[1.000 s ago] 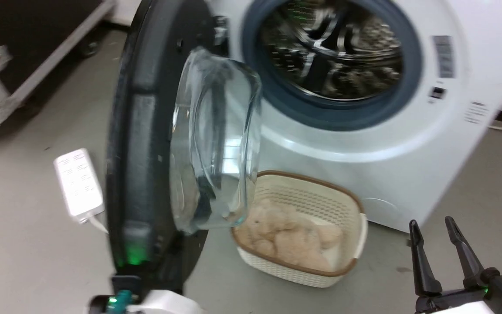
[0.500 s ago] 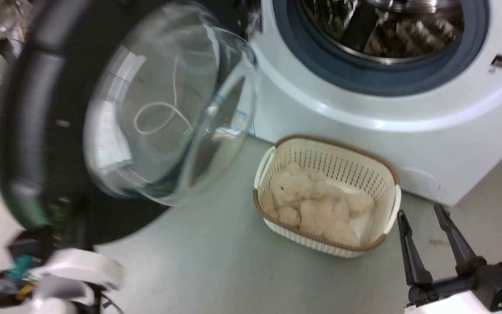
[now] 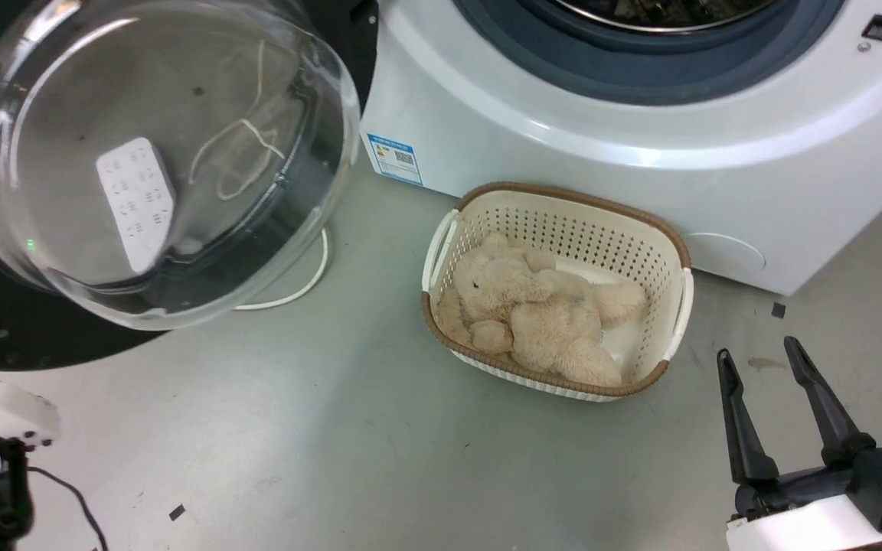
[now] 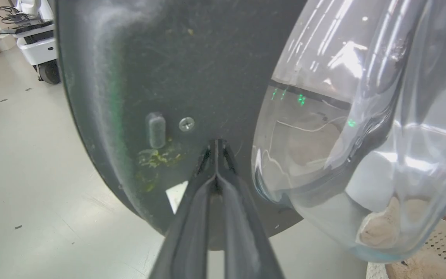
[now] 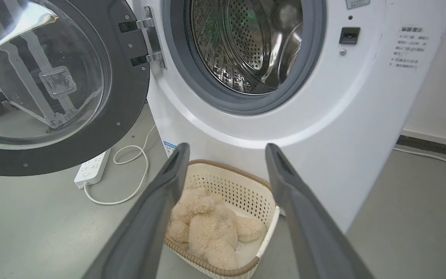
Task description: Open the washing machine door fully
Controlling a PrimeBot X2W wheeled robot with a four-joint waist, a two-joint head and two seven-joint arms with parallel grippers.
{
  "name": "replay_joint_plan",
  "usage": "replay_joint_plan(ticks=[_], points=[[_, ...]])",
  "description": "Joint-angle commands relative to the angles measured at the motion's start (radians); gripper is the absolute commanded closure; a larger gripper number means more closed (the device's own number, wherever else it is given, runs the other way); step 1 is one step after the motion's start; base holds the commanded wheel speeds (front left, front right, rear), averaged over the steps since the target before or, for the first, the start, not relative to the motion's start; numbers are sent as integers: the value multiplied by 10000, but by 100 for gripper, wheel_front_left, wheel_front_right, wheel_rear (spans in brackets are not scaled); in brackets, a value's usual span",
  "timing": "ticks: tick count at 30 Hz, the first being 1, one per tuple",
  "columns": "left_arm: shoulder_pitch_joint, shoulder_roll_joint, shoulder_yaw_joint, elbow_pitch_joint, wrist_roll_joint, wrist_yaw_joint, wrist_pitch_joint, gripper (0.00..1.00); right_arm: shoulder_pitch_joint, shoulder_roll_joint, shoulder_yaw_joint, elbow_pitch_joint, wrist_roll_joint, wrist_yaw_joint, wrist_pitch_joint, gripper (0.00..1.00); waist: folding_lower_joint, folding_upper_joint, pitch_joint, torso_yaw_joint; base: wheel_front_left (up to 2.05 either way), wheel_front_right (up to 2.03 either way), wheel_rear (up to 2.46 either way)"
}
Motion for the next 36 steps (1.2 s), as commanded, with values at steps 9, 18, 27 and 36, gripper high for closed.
replay_joint_plan(ticks=[9,18,27,36], points=[[-414,-165,-52,452,323,-204,-500,100,-92,12,-159,97,-58,6,-27,0,-2,0,-342,-78,0,0,0],[596,-1261,-407,-1637,1284,3,-578,100,47,184,-563,367,-64,6,-133,0,-2,0,-1445,-473,0,0,0],[2478,-2588,-1432,-3516,1851,20,-581,100,243,308,-718,512,-84,6,-179,0,-2,0,-2585,-1719,0,0,0],[3389,-3340,-2534,-3309,2612,-56,-581,0,877,321,-591,498,320,6,-182,0,-2,0,-3137,-2685,0,0,0]])
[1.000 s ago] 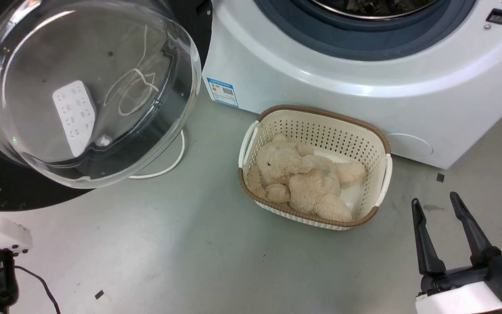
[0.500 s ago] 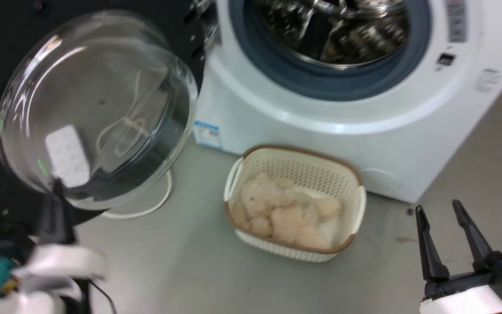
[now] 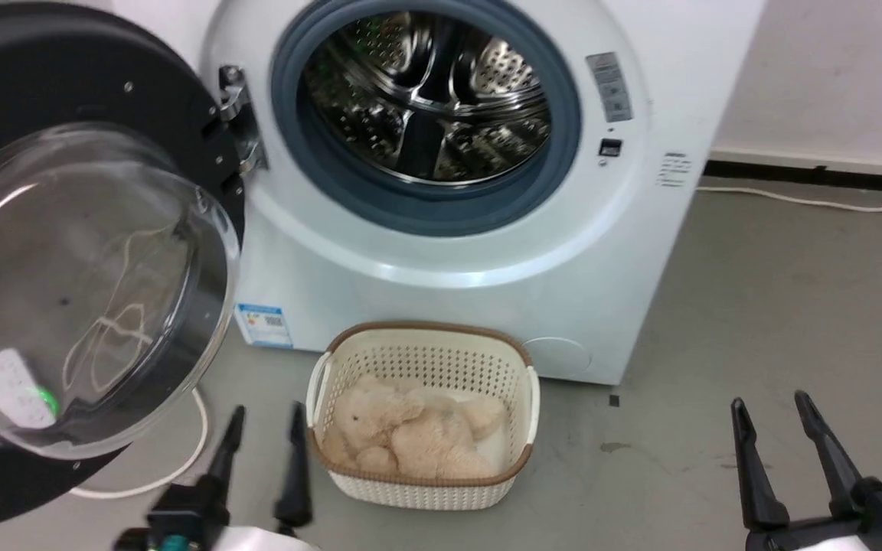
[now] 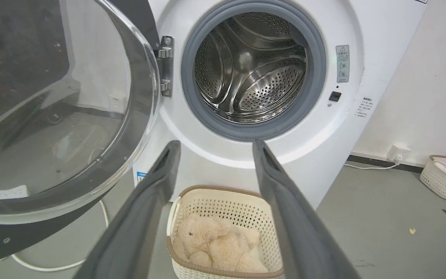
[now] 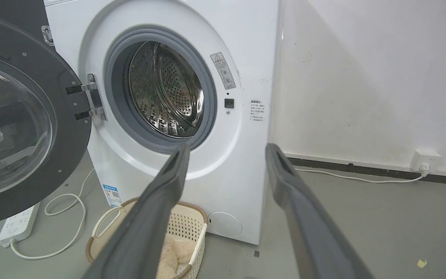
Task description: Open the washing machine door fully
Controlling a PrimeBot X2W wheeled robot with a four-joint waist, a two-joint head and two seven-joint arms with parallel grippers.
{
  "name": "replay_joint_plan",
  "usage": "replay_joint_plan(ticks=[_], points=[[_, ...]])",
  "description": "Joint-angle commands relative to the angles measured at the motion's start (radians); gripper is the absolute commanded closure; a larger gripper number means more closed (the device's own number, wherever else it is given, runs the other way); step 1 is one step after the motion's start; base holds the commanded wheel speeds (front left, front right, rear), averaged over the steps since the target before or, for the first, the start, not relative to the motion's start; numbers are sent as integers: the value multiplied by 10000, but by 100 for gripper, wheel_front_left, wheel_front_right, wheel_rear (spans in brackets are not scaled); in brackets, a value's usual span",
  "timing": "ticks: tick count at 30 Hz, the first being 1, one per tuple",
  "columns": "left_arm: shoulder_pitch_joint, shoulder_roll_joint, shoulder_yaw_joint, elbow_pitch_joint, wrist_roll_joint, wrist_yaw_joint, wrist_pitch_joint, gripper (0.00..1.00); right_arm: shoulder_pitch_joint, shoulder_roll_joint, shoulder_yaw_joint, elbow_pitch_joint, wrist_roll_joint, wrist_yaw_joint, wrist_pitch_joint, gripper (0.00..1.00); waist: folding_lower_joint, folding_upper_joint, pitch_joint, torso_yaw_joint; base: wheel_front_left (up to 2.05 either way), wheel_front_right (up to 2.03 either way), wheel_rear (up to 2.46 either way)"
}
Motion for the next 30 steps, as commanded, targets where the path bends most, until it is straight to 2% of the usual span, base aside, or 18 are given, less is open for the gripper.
replay_joint_plan(ticks=[1,6,15,23,25,26,30], points=[[160,-43,-93,67,112,-75,-54,0,182,41,17,-10,84,6,-42,0,1,0,-109,-130,0,0,0],[368,-292,-335,275,375,-151,-54,0,402,42,49,-4,121,6,-42,0,1,0,-182,-243,0,0,0],[524,-649,-162,418,851,-271,-55,0,593,43,91,83,160,6,-43,0,1,0,-244,-223,0,0,0],[457,-745,-25,445,921,-427,-55,0,568,43,109,124,146,6,-43,0,1,0,-266,-270,0,0,0],[518,-791,-23,560,599,-613,-55,0,563,43,116,134,151,6,-43,0,1,0,-269,-278,0,0,0],[401,-727,-31,553,561,-582,8,100,492,0,102,96,66,-2,6,100,1,0,-269,-278,0,0,0],[397,-714,-30,540,575,-576,21,100,484,-2,98,97,61,-2,19,100,1,0,-267,-280,0,0,0]])
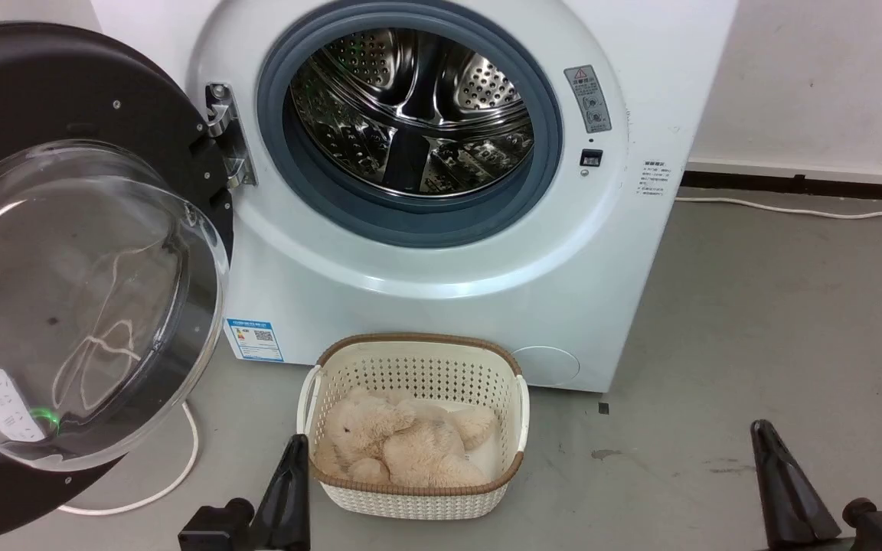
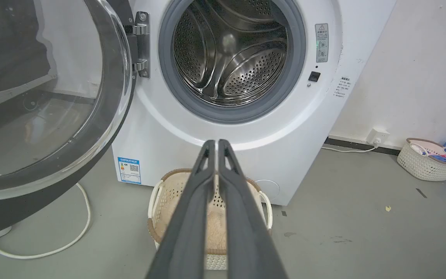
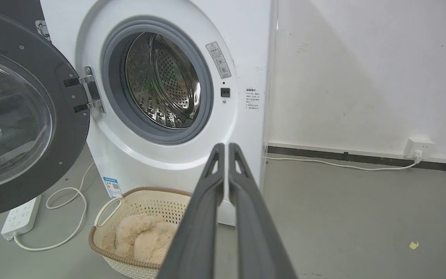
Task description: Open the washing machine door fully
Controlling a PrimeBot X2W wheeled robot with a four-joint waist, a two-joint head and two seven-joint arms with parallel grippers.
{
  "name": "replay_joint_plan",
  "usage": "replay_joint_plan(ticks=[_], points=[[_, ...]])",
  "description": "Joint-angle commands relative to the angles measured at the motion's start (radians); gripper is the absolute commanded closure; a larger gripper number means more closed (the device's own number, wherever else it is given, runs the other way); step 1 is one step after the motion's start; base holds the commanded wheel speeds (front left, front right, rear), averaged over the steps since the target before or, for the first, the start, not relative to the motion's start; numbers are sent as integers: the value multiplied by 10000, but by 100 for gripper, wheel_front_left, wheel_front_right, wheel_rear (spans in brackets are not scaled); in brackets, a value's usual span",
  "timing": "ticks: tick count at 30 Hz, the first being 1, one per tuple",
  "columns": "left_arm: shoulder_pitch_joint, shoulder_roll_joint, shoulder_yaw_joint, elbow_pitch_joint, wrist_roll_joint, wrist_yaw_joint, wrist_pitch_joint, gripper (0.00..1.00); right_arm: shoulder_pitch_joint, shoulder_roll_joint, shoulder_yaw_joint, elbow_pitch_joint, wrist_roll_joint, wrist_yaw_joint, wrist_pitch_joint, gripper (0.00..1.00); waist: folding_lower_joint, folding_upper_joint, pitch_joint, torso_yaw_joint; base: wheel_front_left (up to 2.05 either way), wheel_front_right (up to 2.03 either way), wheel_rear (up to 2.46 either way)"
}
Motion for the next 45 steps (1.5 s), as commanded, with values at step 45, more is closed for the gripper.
replay_joint_plan(ticks=[45], points=[[-332,-88,734,-429,1021,-237,1031,100,-633,18,223,120,-396,3,1036,100,0,0,157,-135,0,0,0]])
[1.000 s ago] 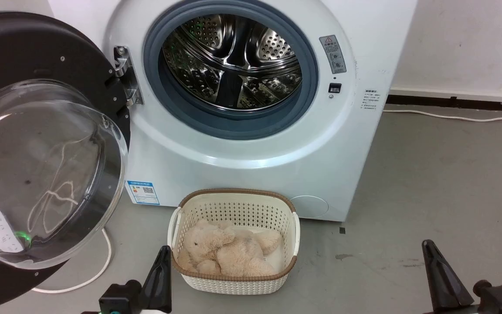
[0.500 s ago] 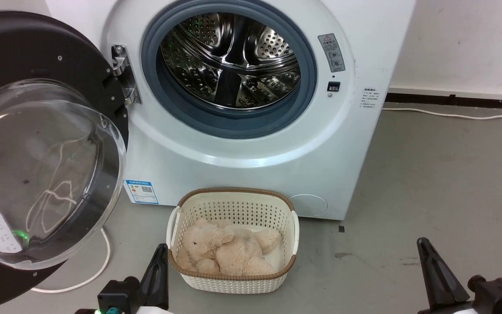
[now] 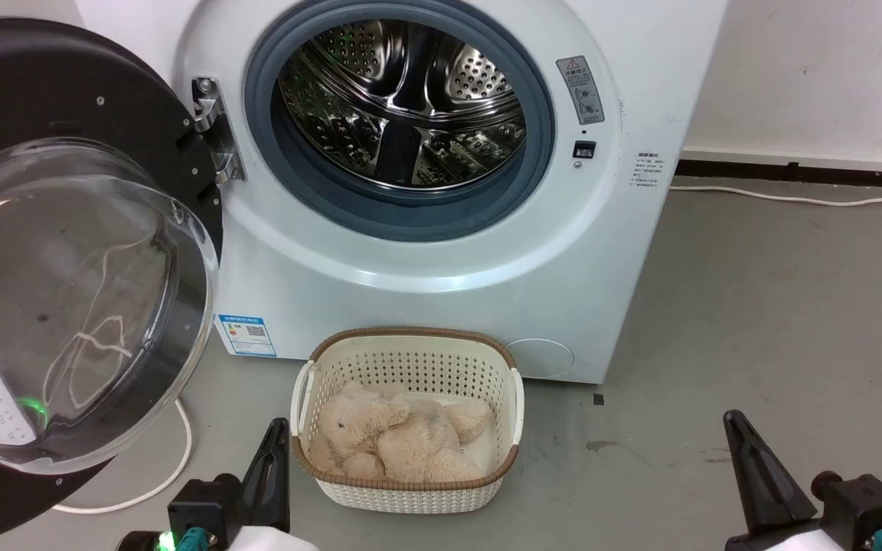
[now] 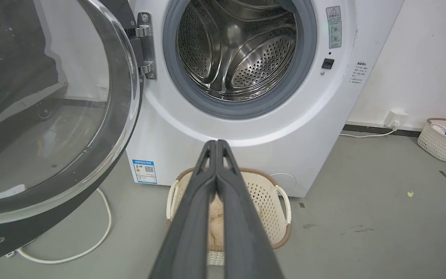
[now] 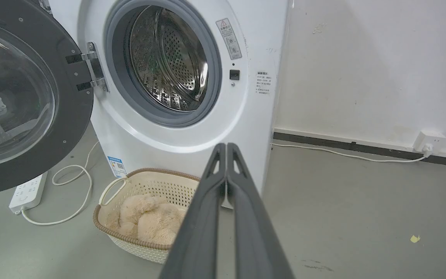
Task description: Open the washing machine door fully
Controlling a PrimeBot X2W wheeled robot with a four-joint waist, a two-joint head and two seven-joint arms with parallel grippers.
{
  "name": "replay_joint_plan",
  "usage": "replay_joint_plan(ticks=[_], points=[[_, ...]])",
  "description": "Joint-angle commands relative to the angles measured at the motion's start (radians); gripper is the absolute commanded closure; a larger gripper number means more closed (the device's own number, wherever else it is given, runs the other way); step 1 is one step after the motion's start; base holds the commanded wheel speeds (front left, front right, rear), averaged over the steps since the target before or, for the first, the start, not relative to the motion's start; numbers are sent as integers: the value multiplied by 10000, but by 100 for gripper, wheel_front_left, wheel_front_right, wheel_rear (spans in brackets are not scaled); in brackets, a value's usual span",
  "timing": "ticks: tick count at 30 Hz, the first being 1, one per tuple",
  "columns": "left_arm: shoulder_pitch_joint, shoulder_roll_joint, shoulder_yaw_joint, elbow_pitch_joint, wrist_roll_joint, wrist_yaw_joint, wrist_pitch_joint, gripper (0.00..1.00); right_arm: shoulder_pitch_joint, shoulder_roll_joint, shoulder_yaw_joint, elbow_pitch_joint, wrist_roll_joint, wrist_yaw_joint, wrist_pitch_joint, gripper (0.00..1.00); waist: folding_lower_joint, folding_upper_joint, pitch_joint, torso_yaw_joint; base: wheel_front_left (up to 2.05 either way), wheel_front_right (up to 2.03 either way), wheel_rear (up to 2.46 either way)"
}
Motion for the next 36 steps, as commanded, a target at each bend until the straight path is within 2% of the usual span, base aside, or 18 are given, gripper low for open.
replay_joint_plan(ticks=[1,36], points=[[-131,-63,64,-63,100,-48,68,100,-178,19,14,12,-86,3,69,100,0,-1,3,-2,0,0,0],[-361,-124,572,-360,807,-211,782,100,-617,31,168,95,-360,5,787,100,0,-1,112,-96,0,0,0]])
